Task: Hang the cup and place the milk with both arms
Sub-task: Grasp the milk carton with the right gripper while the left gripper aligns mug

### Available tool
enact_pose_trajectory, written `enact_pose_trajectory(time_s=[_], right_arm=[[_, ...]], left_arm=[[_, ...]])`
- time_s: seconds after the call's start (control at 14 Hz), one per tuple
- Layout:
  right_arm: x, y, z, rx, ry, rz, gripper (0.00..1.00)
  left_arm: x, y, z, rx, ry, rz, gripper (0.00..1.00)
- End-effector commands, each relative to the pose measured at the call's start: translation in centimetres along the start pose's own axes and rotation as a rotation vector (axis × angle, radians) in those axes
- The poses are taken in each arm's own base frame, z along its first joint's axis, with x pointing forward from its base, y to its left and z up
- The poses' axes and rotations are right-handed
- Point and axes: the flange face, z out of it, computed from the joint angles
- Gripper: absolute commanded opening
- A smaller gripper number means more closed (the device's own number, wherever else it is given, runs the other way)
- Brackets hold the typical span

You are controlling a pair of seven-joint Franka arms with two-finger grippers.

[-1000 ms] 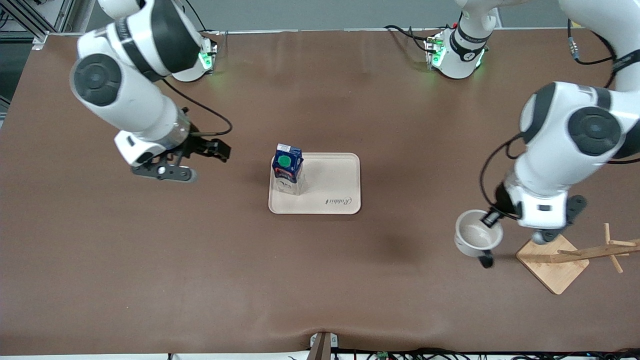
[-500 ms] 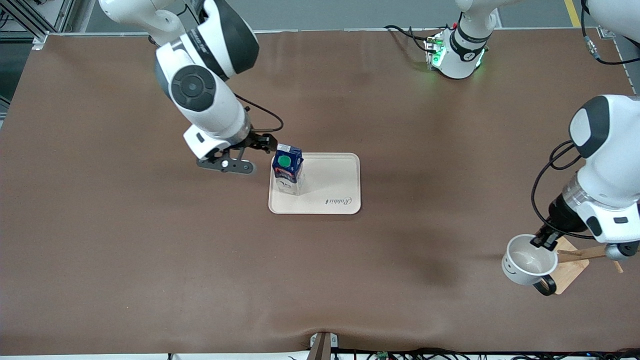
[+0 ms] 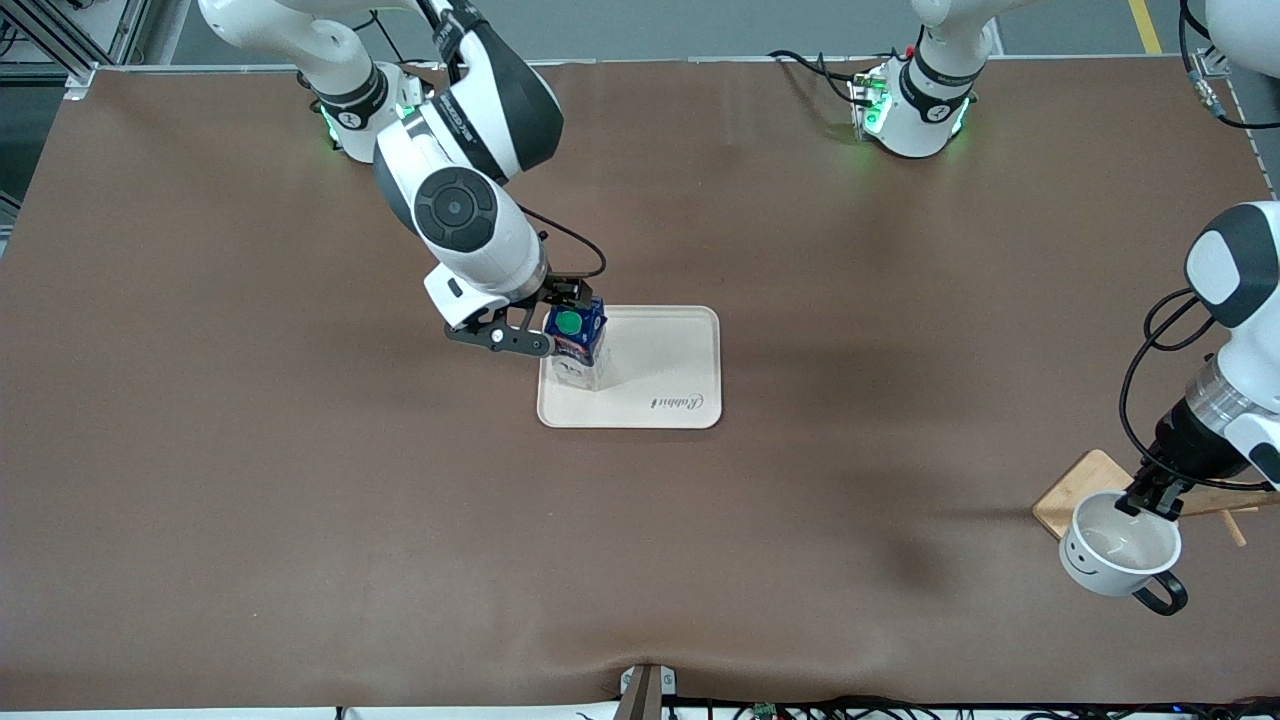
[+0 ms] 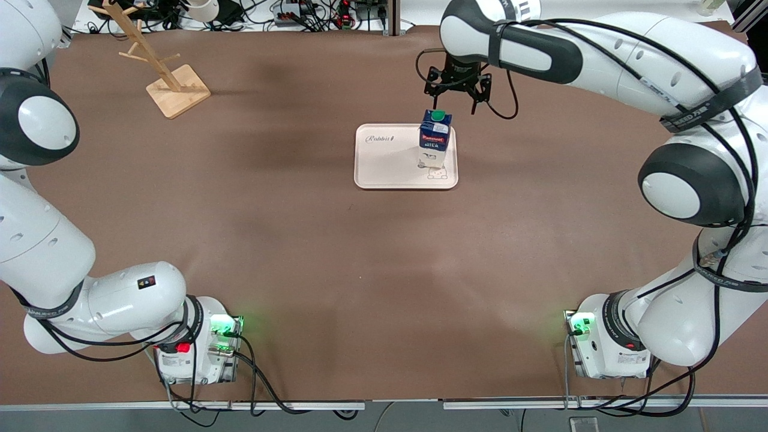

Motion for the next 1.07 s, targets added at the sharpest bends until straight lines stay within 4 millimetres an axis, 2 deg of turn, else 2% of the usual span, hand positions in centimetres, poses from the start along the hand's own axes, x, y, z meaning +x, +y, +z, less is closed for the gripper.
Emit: enact_pose_trajectory(time_s=[0.0,0.07,0.14,0.29,0.43,0.5,0.79,0.86,1.0], right_arm=[[0.4,-1.5,0.5,0.033,0.019,0.017,1.00],[0.5,-1.8,1.0,0.033,0.021,0.017,1.00],[0.5,-1.9,1.3,0.029,0.019,0.027,1.00],[0.5,-2.3,2.0,0.021,0.015,0.057,1.00],[0.4,-3.0,2.6,0.020,0.019,0.052,1.00],[0.5,-3.0,2.8,0.020,0.021,0.053,1.00],[0.6,-3.2,3.7,0.011,0.015,0.078,1.00],[0.6,-3.3,3.8,0.011,0.015,0.077,1.00],[0.8,-3.5,3.9,0.023,0.026,0.080,1.00]], left_arm=[[-0.2,0.1,-1.5,-0.010,0.018,-0.006,0.00],[-0.9,-0.4,-1.2,0.008,0.014,0.004,0.00],[-1.5,-0.8,-1.7,0.016,0.020,0.015,0.00],[-0.8,-3.0,-2.4,0.041,0.040,0.022,0.00],[-1.4,-4.0,-3.1,0.060,0.047,0.089,0.00],[-0.6,-5.1,-3.4,0.071,0.055,0.102,0.00],[-2.5,-7.0,-4.0,0.095,0.069,0.133,0.00],[-2.0,-8.2,-3.9,0.110,0.072,0.132,0.00],[-1.9,-8.9,-4.4,0.116,0.082,0.150,0.00]])
